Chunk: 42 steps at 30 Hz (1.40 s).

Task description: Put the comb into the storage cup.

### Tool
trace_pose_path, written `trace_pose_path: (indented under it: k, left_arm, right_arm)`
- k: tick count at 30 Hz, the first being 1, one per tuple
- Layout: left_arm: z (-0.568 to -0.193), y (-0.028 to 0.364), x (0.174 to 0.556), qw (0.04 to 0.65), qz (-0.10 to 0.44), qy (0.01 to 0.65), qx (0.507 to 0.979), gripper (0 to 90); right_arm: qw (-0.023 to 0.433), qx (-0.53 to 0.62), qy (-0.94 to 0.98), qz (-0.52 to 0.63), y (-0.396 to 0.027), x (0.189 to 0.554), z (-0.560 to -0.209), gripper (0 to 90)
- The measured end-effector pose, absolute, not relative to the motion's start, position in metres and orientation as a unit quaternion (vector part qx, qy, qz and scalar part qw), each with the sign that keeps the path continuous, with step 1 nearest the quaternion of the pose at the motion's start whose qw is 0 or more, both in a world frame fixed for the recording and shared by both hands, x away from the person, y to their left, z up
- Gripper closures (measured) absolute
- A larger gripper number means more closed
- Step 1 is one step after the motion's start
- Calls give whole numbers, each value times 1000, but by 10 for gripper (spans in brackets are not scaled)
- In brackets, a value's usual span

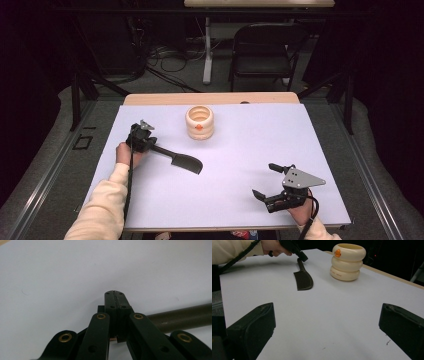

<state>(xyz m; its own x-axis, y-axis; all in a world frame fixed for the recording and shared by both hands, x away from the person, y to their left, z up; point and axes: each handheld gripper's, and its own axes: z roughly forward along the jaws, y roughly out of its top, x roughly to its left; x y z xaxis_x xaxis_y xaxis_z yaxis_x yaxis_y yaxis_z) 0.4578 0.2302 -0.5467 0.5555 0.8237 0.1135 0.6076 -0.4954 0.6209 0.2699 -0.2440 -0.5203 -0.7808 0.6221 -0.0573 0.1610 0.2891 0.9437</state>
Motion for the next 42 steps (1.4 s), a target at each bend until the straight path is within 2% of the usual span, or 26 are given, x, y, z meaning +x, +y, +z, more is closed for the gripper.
trace_pose_path:
  k: [42]
  left_arm:
    - [-547,236,420,253,190,404,859,900]
  right_arm:
    - [212,254,776,536,-243,270,-521,4]
